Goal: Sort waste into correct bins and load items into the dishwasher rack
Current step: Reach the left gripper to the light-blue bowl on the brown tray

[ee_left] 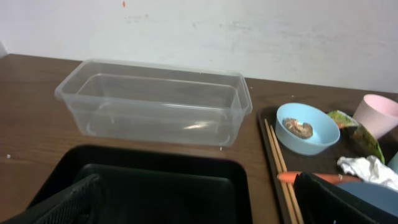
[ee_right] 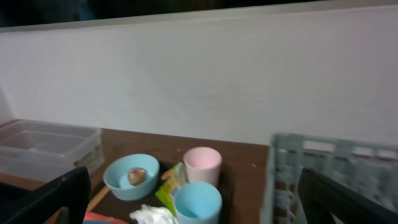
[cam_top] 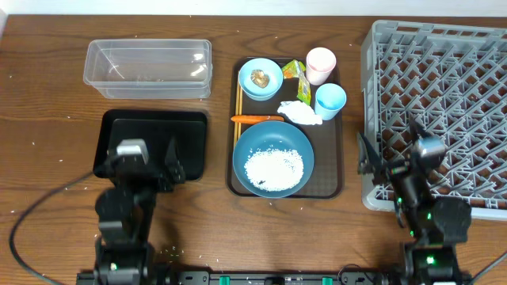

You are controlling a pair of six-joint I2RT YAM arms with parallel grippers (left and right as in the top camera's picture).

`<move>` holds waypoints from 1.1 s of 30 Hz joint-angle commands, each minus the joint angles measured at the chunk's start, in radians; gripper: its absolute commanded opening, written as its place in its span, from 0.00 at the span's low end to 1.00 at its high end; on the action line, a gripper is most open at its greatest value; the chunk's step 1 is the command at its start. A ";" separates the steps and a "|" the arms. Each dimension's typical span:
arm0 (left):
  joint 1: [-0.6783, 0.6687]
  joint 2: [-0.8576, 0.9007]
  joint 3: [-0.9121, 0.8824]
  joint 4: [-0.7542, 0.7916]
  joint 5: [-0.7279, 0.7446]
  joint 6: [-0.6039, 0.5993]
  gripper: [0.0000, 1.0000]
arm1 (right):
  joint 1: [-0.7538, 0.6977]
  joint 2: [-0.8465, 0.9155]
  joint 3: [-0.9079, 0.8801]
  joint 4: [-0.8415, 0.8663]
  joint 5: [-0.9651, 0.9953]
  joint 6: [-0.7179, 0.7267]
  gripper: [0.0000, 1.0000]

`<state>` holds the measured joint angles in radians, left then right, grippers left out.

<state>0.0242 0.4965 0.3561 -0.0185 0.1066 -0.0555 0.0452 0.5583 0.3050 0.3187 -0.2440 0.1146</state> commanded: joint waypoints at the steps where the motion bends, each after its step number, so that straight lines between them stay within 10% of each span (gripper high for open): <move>1: -0.003 0.122 0.114 -0.003 0.026 -0.008 0.98 | 0.000 0.122 0.110 0.001 -0.098 0.011 0.99; 9: -0.003 0.408 0.411 -0.161 0.134 -0.005 0.98 | 0.026 0.419 0.405 -0.089 -0.187 0.011 0.99; 19: -0.003 0.632 0.793 -0.541 0.155 0.107 0.98 | 0.085 0.692 0.846 -0.605 -0.149 -0.064 0.99; 25: -0.003 0.656 0.824 -0.570 0.155 0.108 0.98 | 0.116 0.797 1.041 -0.912 0.026 -0.105 0.99; 33: -0.003 0.660 0.824 -0.639 0.156 0.076 0.98 | 0.119 0.836 1.038 -0.911 0.047 -0.099 0.99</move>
<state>0.0242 1.1561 1.1641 -0.6548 0.2562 0.0319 0.1551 1.3750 1.3270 -0.6048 -0.2241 0.0219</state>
